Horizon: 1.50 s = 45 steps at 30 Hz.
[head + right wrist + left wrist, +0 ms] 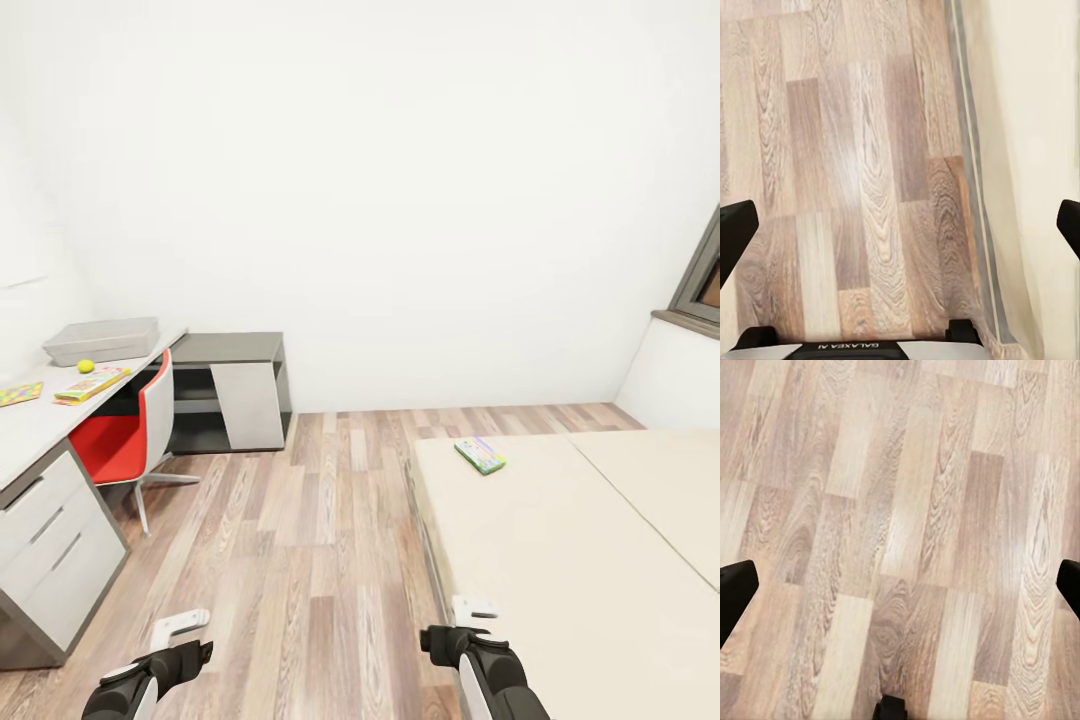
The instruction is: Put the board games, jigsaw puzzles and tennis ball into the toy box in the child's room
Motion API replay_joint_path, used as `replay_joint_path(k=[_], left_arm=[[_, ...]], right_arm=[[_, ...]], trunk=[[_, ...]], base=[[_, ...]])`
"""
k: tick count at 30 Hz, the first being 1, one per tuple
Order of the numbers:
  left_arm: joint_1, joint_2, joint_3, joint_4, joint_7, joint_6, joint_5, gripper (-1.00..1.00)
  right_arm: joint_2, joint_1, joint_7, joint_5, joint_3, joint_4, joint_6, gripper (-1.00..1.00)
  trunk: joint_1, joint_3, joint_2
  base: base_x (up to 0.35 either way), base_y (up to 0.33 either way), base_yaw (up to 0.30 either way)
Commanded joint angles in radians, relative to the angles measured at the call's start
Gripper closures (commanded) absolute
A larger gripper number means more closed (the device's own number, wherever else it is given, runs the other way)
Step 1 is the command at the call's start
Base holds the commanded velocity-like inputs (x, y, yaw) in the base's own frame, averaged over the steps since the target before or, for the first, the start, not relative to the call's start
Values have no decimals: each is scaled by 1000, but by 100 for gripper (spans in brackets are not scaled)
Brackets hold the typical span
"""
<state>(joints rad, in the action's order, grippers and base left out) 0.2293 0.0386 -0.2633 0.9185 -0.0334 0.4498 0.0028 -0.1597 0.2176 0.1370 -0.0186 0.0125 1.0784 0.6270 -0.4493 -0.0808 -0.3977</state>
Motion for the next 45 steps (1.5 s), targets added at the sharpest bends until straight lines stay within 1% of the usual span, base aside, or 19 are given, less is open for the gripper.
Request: replay_joint_path(k=[1,19,45], left_arm=[[1,0,-2,2,-3,6,0,-100],[1,0,-2,1,-3,6,0,-100],[1,-6,-2,1,-3,6,0,-100]], right_arm=[[0,1,6,-2,1,1,5,-100],[0,1,6,-2,1,2,5,-100],[0,1,6,-3,1,0,5,-100]], trunk=[[-1,-2,-2],[-1,-2,-2],[-1,-2,-2]], base=[[0,-115,0],[0,-33,0],[0,-87,0]])
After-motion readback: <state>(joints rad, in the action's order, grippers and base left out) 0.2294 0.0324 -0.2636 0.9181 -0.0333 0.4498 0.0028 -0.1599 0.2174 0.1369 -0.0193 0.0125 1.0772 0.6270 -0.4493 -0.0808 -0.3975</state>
